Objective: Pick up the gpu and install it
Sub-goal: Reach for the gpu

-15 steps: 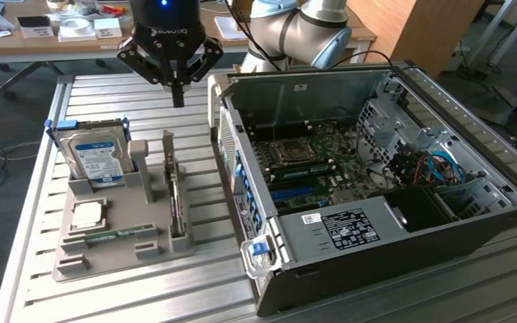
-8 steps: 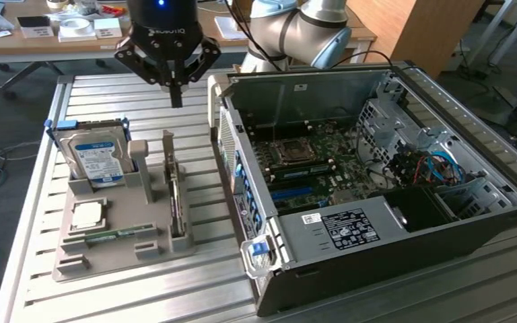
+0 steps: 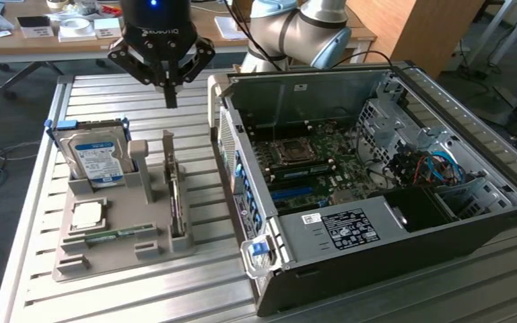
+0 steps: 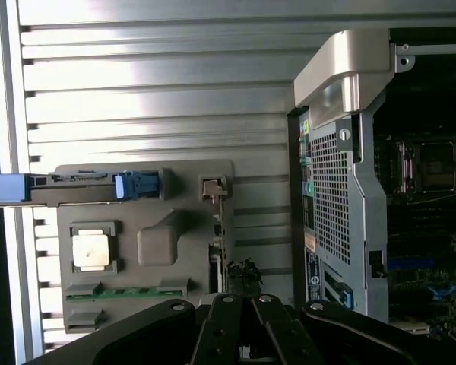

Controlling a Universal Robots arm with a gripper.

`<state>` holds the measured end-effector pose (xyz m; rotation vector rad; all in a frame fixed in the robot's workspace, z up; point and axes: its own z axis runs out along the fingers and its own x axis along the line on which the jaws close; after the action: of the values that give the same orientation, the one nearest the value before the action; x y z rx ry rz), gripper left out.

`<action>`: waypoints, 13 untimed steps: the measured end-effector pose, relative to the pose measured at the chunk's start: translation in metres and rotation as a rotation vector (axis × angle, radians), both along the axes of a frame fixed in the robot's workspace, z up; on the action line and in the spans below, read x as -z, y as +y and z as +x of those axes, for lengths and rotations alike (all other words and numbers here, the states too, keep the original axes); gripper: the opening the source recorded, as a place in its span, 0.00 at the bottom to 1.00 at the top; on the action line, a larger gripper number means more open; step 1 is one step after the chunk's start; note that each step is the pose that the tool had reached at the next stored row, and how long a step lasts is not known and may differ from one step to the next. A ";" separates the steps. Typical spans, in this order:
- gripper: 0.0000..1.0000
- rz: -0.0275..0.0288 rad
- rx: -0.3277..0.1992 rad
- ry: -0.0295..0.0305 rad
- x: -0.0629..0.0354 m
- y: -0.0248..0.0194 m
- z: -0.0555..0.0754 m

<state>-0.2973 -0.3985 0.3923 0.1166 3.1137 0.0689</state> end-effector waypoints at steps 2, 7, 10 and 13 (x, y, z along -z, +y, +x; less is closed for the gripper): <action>0.11 0.0000 0.000 0.0000 0.0000 0.0000 -0.002; 0.11 -0.0001 0.000 0.0000 0.0002 0.0000 -0.007; 0.11 0.0000 0.000 -0.0001 0.0004 0.0000 -0.011; 0.11 -0.0001 0.000 0.0000 0.0003 0.0000 -0.012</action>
<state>-0.3090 -0.3986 0.3920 0.1163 3.1137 0.0688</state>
